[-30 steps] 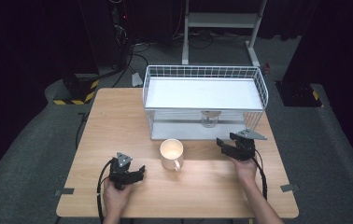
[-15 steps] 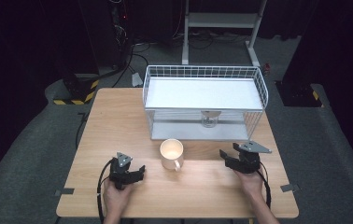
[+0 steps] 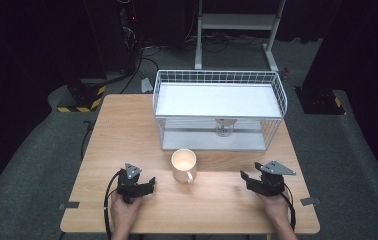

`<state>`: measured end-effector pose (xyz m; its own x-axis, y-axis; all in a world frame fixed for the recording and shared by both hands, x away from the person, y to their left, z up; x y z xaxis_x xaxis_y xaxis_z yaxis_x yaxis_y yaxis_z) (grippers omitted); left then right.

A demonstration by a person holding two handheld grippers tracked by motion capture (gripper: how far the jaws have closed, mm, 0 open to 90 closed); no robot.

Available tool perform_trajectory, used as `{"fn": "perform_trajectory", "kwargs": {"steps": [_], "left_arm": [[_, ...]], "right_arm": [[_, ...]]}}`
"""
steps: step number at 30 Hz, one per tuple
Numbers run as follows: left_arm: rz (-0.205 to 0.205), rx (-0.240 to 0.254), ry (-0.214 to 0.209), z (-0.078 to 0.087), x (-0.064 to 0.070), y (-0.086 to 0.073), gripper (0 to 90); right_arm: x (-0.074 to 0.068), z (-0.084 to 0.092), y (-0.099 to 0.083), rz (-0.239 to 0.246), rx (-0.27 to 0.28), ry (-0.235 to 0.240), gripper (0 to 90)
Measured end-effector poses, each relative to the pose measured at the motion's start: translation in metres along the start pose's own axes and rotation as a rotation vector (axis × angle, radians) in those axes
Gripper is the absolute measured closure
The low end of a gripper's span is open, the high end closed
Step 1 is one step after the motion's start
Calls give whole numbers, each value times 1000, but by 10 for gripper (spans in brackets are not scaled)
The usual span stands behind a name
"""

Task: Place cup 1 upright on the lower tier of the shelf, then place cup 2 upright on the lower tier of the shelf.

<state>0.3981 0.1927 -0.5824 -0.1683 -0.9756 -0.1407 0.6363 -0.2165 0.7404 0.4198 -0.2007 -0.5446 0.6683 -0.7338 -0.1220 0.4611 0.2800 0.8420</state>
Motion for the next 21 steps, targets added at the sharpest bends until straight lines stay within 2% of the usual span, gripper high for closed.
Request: {"fn": "perform_trajectory", "kwargs": {"steps": [2, 5, 13, 18, 21], "left_arm": [[0, 0, 0, 0, 0, 0, 199], [1, 1, 1, 0, 0, 0, 199], [-1, 2, 8, 0, -2, 0, 219], [2, -6, 6, -1, 2, 1, 167], [-4, -10, 2, -1, 2, 0, 149]], "right_arm": [[2, 1, -5, 6, -13, -13, 325], [3, 2, -12, -13, -36, -7, 322], [7, 4, -28, 1, -88, -20, 315], [10, 8, -35, -6, -109, -18, 302], [14, 12, -35, 8, -95, -56, 298]]}}
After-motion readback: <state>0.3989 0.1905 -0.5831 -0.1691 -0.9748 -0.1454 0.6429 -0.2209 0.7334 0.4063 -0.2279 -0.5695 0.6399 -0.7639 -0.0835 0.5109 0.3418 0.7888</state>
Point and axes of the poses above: each handheld gripper's, and its own axes: z roughly backward along the jaws, y roughly out of its top, x roughly to its right, the point moved 8 cm from there along -z, roughly forward along the jaws, and after that the axes turned 12 degrees about y, right-handed, at the moved point
